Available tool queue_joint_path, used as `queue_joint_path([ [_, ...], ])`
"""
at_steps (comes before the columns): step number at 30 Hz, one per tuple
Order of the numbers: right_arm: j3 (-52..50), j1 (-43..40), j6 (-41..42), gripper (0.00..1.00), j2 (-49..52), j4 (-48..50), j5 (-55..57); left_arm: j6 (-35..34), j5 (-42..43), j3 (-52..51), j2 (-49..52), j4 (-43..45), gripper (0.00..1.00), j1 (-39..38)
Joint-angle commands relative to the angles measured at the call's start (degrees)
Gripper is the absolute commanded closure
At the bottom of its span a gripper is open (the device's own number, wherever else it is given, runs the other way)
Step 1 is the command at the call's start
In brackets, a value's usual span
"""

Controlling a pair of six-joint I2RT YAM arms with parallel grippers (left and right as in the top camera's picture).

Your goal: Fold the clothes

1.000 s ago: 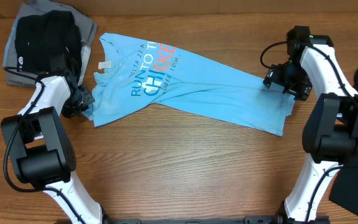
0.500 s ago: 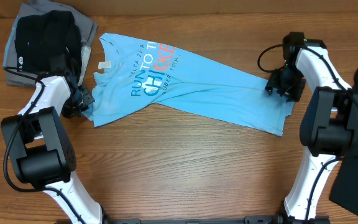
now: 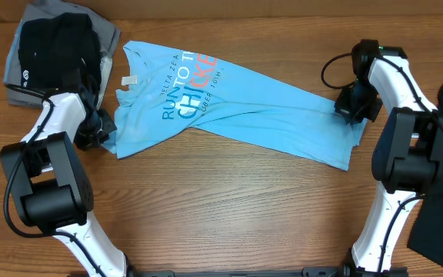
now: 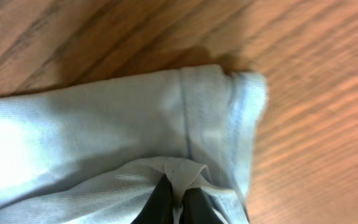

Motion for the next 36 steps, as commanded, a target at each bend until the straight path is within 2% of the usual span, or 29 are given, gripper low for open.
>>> queue_joint_path([
  [1,4.96,-0.28,4.22,0.96,-2.56,-2.01,2.84,-1.90,-1.77,3.80,-0.70,-3.58,0.96,0.59],
  [7,7.98,-0.28,7.04,0.96,-11.47,-5.75,2.12,-3.63,-1.09,5.75,-9.99,-9.51,0.96,0.55],
  [14,7.98,-0.13,7.10,0.96,-25.11,-8.41,-1.07,-3.56,-0.39,5.75,-26.18,-14.91,0.96,0.48],
  [24,7.98,-0.13,7.02,0.96,-43.10,-13.73,-3.34,-3.19,5.03,7.69,-51.60,-20.72,0.96,-1.40],
  [30,7.98,-0.13,6.97,0.96,-53.22,-15.78,-6.34,-3.17,5.11,17.68,-60.92,-28.28,0.96,-1.40],
  [36,9.57,-0.13,7.06,0.96,-61.61,-15.96,-8.63,-3.26,4.90,38.38,-62.25,-38.03,0.96,-1.40],
])
